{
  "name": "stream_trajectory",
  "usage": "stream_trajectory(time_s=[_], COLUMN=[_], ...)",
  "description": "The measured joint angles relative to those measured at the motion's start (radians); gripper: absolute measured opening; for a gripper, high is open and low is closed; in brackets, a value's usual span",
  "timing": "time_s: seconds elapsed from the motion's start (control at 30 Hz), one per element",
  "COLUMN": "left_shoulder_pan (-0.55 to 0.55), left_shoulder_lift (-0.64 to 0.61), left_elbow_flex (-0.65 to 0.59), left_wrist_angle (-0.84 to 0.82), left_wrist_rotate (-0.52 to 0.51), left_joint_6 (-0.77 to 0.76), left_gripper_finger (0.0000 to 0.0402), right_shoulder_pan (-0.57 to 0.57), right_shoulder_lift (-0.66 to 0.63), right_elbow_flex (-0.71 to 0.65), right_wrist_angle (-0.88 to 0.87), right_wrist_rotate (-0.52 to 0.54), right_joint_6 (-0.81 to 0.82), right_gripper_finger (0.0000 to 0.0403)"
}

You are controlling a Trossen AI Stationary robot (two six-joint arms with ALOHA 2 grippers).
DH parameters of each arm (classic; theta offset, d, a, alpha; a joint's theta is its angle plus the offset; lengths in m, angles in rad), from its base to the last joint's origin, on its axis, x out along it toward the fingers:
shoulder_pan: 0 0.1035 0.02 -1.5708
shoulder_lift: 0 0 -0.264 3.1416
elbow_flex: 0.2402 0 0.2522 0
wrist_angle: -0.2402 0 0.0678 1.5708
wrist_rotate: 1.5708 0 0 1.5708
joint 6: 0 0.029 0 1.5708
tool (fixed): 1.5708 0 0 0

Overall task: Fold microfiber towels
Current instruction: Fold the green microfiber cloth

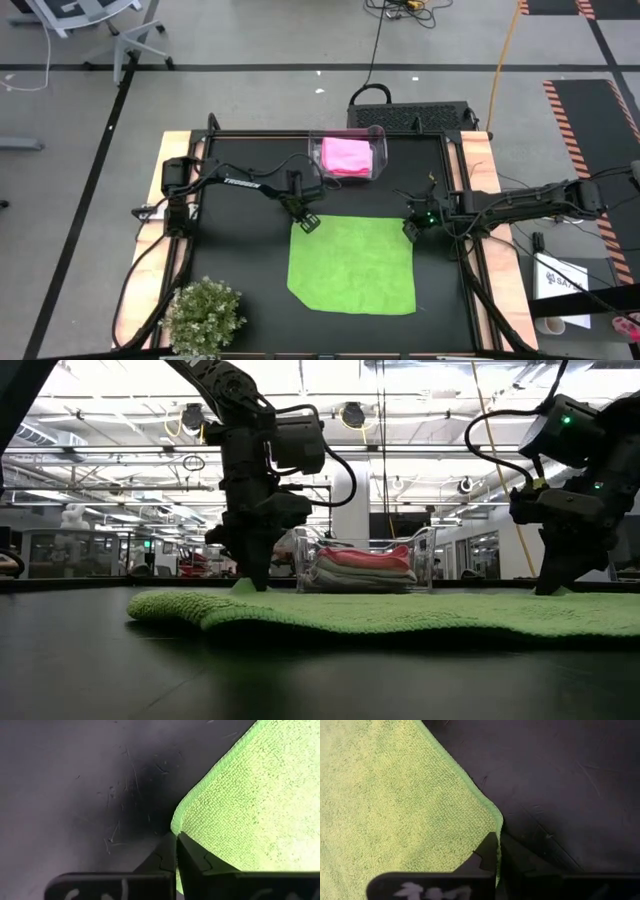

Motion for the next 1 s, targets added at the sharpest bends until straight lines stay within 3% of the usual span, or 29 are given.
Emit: stream_trajectory(time_s=[0.5, 0.77, 1.0], left_shoulder_pan=[-0.045, -0.110, -0.165], left_shoulder_lift=[-0.022, -0.049, -0.125], left_elbow_flex=[0.123, 0.123, 0.123], left_wrist_angle=[-0.201, -0.255, -0.278], left_wrist_rotate=[-0.078, -0.095, -0.194], left_joint_6=[0.012, -0.022, -0.081], left_gripper_finger=[0.0002, 0.0001, 0.0001], right_shoulder_pan=[0.010, 0.079, 0.168], right_shoulder_lift=[-0.035, -0.036, -0.029], right_elbow_flex=[0.152, 0.302, 0.339], right_wrist_angle=[-0.155, -0.256, -0.273], right_wrist_rotate=[0.000, -0.031, -0.052], right_joint_6=[-0.033, -0.033, 0.017], right_gripper_finger=[0.0000, 0.0000, 0.0000])
